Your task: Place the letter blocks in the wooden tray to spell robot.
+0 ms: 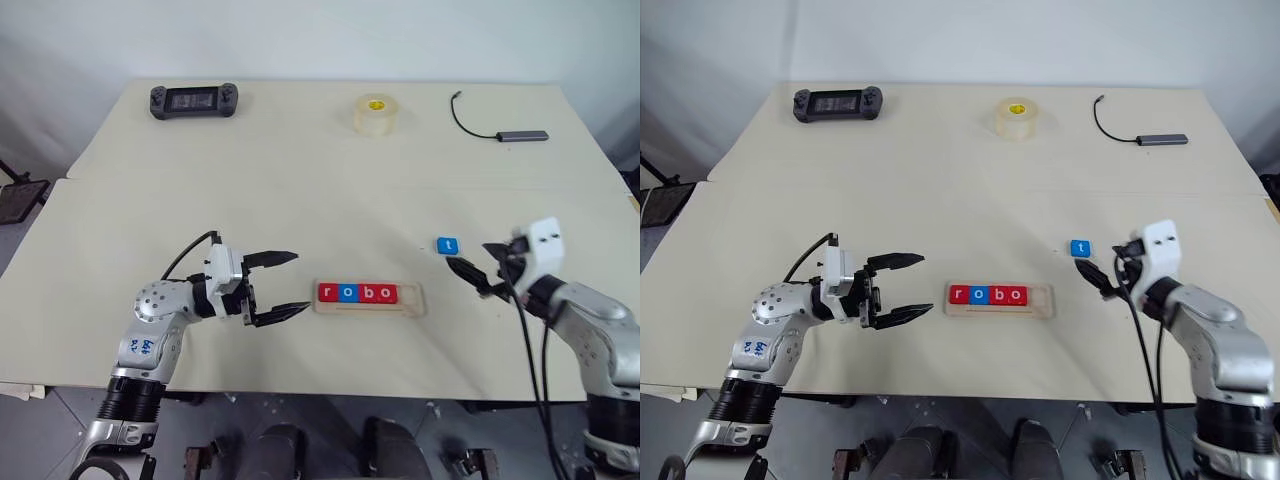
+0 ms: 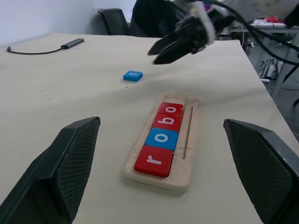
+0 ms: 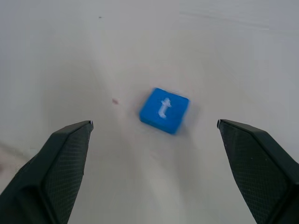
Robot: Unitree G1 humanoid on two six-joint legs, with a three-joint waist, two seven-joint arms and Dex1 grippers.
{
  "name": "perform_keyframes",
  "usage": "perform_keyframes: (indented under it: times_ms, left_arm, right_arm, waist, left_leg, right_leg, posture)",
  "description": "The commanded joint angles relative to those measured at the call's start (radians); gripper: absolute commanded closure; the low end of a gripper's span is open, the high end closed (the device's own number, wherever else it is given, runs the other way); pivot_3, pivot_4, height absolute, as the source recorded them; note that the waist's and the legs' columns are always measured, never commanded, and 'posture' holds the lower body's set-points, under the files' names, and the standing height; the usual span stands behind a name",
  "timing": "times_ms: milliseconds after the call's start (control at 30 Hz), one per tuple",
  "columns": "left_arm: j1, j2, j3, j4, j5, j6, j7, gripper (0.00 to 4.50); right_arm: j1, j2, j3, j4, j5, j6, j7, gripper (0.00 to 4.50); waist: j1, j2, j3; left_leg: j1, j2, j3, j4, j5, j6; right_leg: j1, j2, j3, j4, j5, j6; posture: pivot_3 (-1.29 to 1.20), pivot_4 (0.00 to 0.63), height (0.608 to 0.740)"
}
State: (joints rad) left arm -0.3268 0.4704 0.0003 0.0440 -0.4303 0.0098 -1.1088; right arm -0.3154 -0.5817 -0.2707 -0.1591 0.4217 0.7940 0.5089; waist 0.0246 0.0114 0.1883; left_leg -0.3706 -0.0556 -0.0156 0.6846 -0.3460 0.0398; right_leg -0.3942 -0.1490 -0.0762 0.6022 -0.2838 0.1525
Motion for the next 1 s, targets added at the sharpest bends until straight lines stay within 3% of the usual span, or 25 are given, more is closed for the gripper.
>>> perform_keyframes:
  times_ms: [33, 200, 233, 300, 533, 767, 1000]
  left_arm:
    - [0.018, 0.0, 0.009, -0.05, -0.005, -0.011, 0.014, 0.0]
    - [0.043, 0.003, 0.015, -0.08, -0.008, -0.006, 0.037, 0.0]
    - [0.047, 0.005, 0.016, -0.085, -0.009, -0.005, 0.039, 0.0]
    - [0.058, 0.009, 0.019, -0.095, -0.01, -0.003, 0.045, 0.0]
    - [0.073, 0.013, 0.017, -0.116, -0.015, 0.005, 0.055, 0.0]
    - [0.034, 0.0, -0.006, -0.082, -0.019, 0.01, 0.025, 0.0]
    - [-0.026, -0.031, -0.029, -0.01, -0.017, 0.004, -0.019, 0.0]
  right_arm:
    - [-0.071, 0.028, 0.027, 0.075, -0.05, 0.025, -0.096, 0.03]
    - [-0.145, 0.104, 0.054, 0.149, -0.105, 0.043, -0.215, 0.03]
    - [-0.148, 0.111, 0.056, 0.156, -0.116, 0.041, -0.233, 0.21]
    - [-0.151, 0.127, 0.061, 0.164, -0.125, 0.037, -0.255, 0.67]
    - [-0.156, 0.164, 0.066, 0.128, -0.12, 0.057, -0.275, 3.04]
    - [-0.1, 0.115, 0.012, -0.047, -0.108, 0.149, -0.283, 3.03]
    - [0.141, 0.125, -0.102, -0.41, -0.043, 0.318, -0.299, 3.03]
  waist:
    - [0.001, 0.0, 0.0]
    - [-0.005, 0.0, 0.0]
    - [-0.006, 0.0, 0.0]
    - [-0.007, 0.0, 0.0]
    - [-0.016, 0.0, 0.0]
    - [-0.023, 0.0, 0.0]
    - [-0.006, 0.0, 0.0]
  left_leg:
    - [0.0, -0.001, 0.0, 0.0, 0.0, 0.0]
    - [-0.001, -0.001, 0.0, -0.001, 0.0, 0.0]
    - [-0.001, -0.001, 0.0, -0.001, 0.0, 0.0]
    - [-0.001, -0.001, 0.0, -0.001, 0.0, 0.0]
    - [0.0, -0.001, 0.001, -0.001, 0.0, 0.0]
    - [0.0, -0.001, 0.001, -0.001, 0.0, 0.0]
    - [-0.001, 0.0, 0.0, -0.001, 0.0, 0.0]
  right_leg:
    - [0.0, 0.0, 0.0, 0.0, 0.0, 0.0]
    - [-0.001, 0.0, 0.0, 0.001, 0.0, 0.0]
    - [-0.001, 0.0, 0.0, 0.001, 0.0, 0.0]
    - [-0.001, 0.0, 0.0, 0.001, 0.0, 0.0]
    - [-0.001, 0.0, 0.001, 0.002, 0.0, 0.0]
    - [-0.001, 0.0, 0.001, 0.002, 0.0, 0.0]
    - [-0.001, 0.0, 0.0, 0.002, 0.0, 0.0]
  posture:
    - [0.0, 0.15, 0.74]
    - [0.0, 0.15, 0.74]
    - [0.0, 0.15, 0.74]
    - [0.0, 0.15, 0.74]
    - [0.0, 0.15, 0.74]
    - [0.0, 0.15, 0.74]
    - [0.0, 0.15, 0.74]
